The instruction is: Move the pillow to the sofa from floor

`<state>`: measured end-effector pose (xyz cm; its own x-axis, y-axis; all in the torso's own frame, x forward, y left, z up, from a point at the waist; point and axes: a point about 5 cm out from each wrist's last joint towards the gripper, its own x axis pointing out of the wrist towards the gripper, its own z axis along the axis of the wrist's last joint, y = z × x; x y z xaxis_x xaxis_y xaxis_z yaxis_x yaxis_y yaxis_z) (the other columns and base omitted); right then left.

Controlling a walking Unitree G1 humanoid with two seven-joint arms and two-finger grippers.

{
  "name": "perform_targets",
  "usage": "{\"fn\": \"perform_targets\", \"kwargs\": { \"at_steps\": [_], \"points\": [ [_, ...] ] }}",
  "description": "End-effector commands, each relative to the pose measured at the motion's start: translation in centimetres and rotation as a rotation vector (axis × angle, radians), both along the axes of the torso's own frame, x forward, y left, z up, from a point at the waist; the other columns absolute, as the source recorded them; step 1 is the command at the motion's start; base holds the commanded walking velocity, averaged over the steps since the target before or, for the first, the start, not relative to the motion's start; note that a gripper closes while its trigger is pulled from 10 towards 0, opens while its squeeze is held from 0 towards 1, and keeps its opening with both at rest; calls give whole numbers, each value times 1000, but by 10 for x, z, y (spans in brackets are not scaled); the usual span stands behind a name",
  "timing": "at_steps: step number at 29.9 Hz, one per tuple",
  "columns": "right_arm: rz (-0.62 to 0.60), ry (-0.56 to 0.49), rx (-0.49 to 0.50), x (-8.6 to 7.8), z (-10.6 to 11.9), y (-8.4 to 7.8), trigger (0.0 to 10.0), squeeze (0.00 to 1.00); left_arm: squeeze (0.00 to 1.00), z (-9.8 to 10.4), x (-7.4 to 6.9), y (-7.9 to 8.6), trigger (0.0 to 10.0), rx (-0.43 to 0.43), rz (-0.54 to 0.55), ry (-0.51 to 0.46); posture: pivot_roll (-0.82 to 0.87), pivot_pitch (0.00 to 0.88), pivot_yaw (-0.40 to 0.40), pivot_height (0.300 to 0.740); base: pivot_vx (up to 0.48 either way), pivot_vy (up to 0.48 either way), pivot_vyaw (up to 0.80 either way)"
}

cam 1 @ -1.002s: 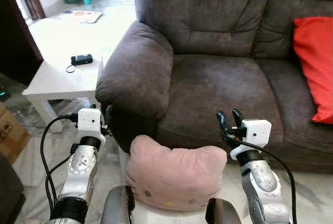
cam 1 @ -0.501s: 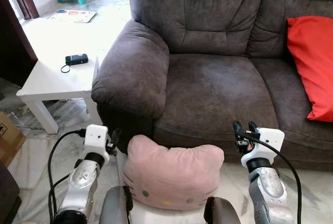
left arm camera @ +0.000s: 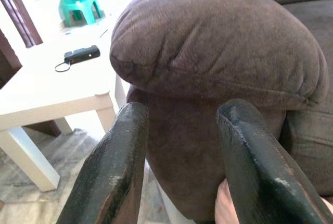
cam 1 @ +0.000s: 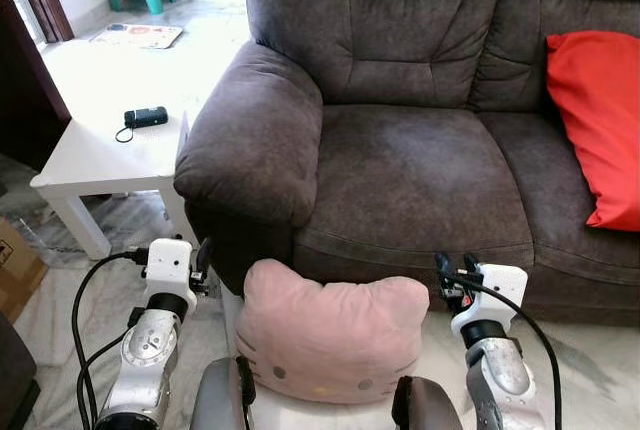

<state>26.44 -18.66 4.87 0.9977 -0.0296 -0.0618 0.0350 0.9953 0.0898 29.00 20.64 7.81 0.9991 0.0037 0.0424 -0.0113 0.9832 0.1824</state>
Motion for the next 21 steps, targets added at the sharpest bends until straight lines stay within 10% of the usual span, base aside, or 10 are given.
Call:
{"fn": "perform_targets", "kwargs": {
  "at_steps": [1,21],
  "points": [
    [-7,-20,-5,4,5,-3,10000,0,0,2,-1,3,10000,20,8,-11,28,0,-30,542,0,0,0],
    [77,-148,-44,21,38,9,10000,0,0,1,1,-3,10000,-1,-22,7,27,0,-36,487,0,0,0]
  ]
}}
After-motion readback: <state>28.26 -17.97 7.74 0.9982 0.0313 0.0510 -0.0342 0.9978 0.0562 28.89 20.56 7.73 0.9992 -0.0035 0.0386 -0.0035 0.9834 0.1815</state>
